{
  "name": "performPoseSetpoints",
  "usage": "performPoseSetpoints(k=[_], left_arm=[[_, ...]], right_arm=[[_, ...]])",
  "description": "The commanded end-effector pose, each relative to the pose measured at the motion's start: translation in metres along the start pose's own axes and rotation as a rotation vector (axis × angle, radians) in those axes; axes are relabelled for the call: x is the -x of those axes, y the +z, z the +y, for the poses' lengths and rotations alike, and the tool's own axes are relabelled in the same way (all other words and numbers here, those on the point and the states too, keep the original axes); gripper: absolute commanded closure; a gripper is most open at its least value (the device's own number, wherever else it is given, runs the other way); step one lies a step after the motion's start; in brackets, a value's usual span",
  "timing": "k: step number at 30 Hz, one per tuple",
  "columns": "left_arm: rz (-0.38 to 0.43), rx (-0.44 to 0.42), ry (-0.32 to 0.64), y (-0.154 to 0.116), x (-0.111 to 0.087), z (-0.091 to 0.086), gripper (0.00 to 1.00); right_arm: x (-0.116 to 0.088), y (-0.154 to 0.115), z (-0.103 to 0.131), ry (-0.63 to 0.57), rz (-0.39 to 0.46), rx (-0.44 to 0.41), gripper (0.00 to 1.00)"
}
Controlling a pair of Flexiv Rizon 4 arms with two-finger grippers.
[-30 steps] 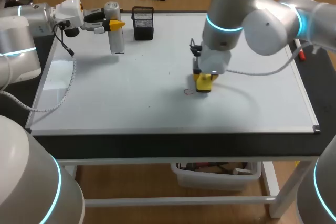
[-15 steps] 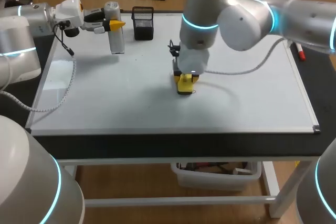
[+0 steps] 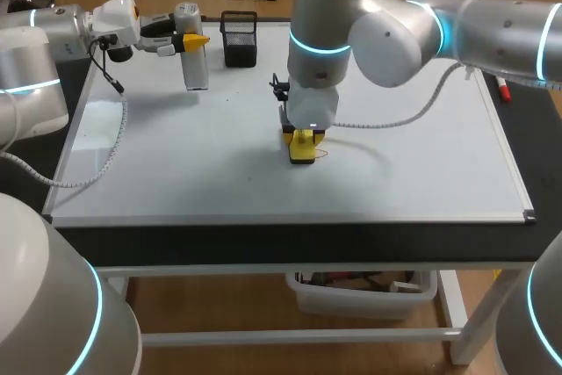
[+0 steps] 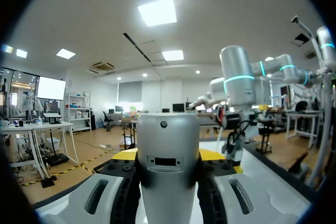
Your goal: Pick up the inspection probe, press it on each red-marked spot on the whiteboard one by one, put down the probe, pick up the eraser, and wipe off all the red marks.
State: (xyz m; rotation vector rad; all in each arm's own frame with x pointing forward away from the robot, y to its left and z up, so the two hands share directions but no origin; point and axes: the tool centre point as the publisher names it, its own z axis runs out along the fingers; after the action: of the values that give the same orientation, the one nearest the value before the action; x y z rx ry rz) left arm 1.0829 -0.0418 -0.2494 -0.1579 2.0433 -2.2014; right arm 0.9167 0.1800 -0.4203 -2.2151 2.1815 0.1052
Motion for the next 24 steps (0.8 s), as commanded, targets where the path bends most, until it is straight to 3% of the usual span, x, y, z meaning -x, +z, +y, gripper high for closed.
performPoseSetpoints(k=[1, 24], left_arm=[[0.003, -0.003, 0.002, 0.000, 0.001, 0.000, 1.00], [0.003, -0.003, 0.002, 0.000, 0.001, 0.000, 1.00]], right_arm=[[-0.007, -0.001, 0.003, 0.000, 0.001, -0.008, 1.00], [-0.059, 0.003, 0.013, 0.084, 0.025, -0.007, 1.00]])
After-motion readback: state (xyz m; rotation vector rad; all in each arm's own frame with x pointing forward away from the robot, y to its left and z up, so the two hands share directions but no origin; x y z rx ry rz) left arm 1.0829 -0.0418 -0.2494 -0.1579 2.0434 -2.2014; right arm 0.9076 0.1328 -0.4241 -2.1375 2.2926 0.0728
